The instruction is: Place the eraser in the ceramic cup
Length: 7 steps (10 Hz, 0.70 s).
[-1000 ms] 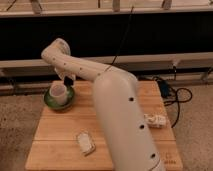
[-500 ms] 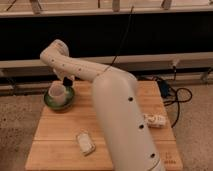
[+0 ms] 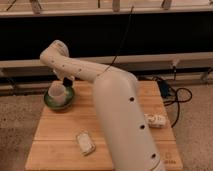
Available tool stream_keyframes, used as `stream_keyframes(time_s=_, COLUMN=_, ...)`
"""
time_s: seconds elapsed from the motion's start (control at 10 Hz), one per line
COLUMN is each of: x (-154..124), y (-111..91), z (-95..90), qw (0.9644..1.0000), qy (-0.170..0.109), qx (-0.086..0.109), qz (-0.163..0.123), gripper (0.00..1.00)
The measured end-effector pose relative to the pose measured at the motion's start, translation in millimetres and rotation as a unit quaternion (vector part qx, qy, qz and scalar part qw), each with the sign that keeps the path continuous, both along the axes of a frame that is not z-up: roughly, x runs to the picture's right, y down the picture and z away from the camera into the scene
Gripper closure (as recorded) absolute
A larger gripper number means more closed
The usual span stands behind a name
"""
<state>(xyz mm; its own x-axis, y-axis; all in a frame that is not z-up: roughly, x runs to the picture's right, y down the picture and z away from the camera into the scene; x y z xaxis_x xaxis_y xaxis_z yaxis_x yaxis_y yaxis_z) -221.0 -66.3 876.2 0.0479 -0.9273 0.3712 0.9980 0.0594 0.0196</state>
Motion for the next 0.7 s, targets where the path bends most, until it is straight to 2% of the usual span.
stream_keyframes(time_s=0.1, x=1, y=-6, z=-4.8, qw=1.0, qy=-0.002, qx=-0.002, qz=0.0, gripper=0.6)
stream_keyframes(time_s=0.2, x=0, y=-17, z=-14.6, qw=0.9999, qy=-0.01, qx=-0.005, qz=0.0, gripper=0.72)
stream_keyframes(time_s=0.4, x=-8, y=-25, z=-26.0, qw=0.9995, qy=-0.027, qx=-0.016, qz=-0.001, gripper=0.92)
stream_keyframes(time_s=0.5, x=-13, y=-25, z=-29.9, qw=0.999, qy=-0.038, qx=-0.025, qz=-0.001, gripper=0.98)
stream_keyframes(time_s=0.7, x=-33, y=-13, z=-41.1, qw=0.996, qy=-0.069, qx=-0.056, qz=-0.008, gripper=1.0)
